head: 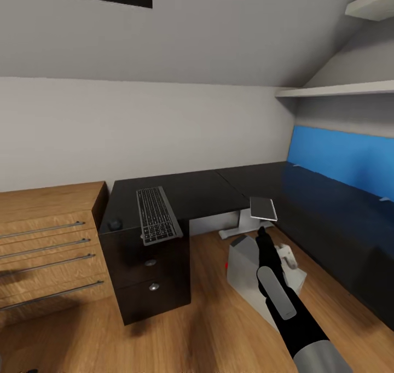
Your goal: In the bedroom, organize the workspace by keeping the computer under the desk, ensuring the monitor is on the desk, placing the keyboard on the desk next to the monitor, placing the mouse on the desk next to the keyboard, moving the folder from the swivel chair onto the desk next to the mouse, stacking the notebook on top of the folder with the pen on top of the notebook, and positioning the swivel chair next to the desk.
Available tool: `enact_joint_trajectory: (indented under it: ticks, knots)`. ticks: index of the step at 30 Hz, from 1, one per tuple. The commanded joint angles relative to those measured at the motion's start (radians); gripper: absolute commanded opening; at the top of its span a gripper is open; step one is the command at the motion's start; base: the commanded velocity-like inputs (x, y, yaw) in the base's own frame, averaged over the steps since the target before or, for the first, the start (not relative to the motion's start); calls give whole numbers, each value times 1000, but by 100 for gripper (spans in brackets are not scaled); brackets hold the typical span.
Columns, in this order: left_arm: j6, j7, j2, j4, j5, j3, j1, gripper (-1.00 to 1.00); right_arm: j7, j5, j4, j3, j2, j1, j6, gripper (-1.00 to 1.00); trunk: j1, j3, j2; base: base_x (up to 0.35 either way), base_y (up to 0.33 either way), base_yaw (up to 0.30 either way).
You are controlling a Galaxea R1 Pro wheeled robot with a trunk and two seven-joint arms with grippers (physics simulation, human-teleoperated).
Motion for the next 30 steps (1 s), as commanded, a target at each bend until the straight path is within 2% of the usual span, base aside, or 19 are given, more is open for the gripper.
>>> enact_joint_trajectory:
  ticks: [1,2,5,8,9,12,18,24,25,30]
  knots:
    - [-7,6,1,-1,11,-5,-1,100,-3,-18,-1,2,0,0,-6,100,0,-1,0,0,0,0]
    - [-7,5,1,-1,11,-5,-1,100,-3,-84,-4,-2,0,-1,-7,100,0,-1,0,0,0,0]
    - [-7,5,1,-1,12,-4,-1,100,-3,-152,-6,-11,-1,-1,-7,100,0,-1,0,0,0,0]
    - [-7,5,1,-1,12,-5,-1,100,0,-295,-9,-23,0,-1,-8,100,0,-1,0,0,0,0]
    - [-7,4,1,-1,11,-5,-1,100,1,-321,-10,-23,0,-1,-9,100,0,-1,0,0,0,0]
    - [-7,3,1,0,10,-8,0,100,1,-336,-12,-24,1,-1,-9,100,0,-1,0,0,0,0]
    - [-7,3,1,2,8,-39,-1,100,4,-349,-15,-23,3,-1,-11,100,0,-1,0,0,0,0]
    - [-6,3,1,15,8,-54,0,100,87,-350,-13,-25,1,-1,-13,100,0,-1,0,0,0,0]
    - [-6,3,1,19,7,-65,-1,100,127,-348,-11,-26,0,-1,-13,100,0,-1,0,40,0,0]
    - [-7,3,1,23,6,-79,-1,100,171,-347,-8,-27,-3,0,-14,100,0,-1,0,175,0,0]
